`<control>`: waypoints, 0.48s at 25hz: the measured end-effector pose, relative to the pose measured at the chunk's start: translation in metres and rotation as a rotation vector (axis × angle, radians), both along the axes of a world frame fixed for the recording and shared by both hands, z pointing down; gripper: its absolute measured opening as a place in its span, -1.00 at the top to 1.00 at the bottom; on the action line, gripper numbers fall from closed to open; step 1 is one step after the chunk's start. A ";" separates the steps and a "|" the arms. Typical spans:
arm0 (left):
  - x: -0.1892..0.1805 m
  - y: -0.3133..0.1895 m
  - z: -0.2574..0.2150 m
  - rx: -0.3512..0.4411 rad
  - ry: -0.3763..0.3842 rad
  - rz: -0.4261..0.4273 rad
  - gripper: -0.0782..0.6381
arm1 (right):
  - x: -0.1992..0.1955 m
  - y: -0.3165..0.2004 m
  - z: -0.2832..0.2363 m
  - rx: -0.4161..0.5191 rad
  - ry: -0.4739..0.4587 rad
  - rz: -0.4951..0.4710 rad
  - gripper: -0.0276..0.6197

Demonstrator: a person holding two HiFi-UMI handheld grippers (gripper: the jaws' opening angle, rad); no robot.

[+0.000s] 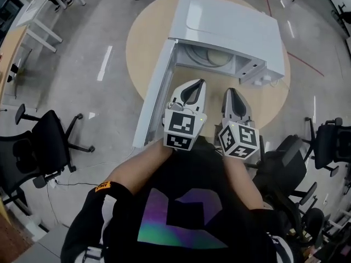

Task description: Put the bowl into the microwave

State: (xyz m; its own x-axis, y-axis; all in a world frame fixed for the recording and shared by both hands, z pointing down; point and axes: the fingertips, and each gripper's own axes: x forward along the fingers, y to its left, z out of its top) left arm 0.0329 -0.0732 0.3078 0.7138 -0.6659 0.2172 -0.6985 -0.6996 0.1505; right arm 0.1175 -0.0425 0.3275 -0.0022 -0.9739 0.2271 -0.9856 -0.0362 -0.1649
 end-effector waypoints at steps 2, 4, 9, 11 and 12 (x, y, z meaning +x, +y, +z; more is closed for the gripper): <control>-0.003 0.009 -0.001 0.002 0.005 0.013 0.66 | -0.004 0.011 0.001 -0.005 0.008 0.003 0.81; -0.004 0.019 -0.001 0.002 0.010 0.028 0.66 | -0.006 0.020 0.000 -0.010 0.015 0.007 0.81; -0.003 0.037 -0.001 0.004 0.017 0.059 0.66 | -0.007 0.036 -0.001 -0.021 0.033 -0.004 0.81; -0.001 0.044 -0.001 0.004 0.019 0.069 0.66 | -0.008 0.041 -0.002 -0.025 0.037 -0.014 0.81; 0.000 0.047 -0.002 0.004 0.020 0.072 0.66 | -0.008 0.043 -0.002 -0.026 0.039 -0.020 0.81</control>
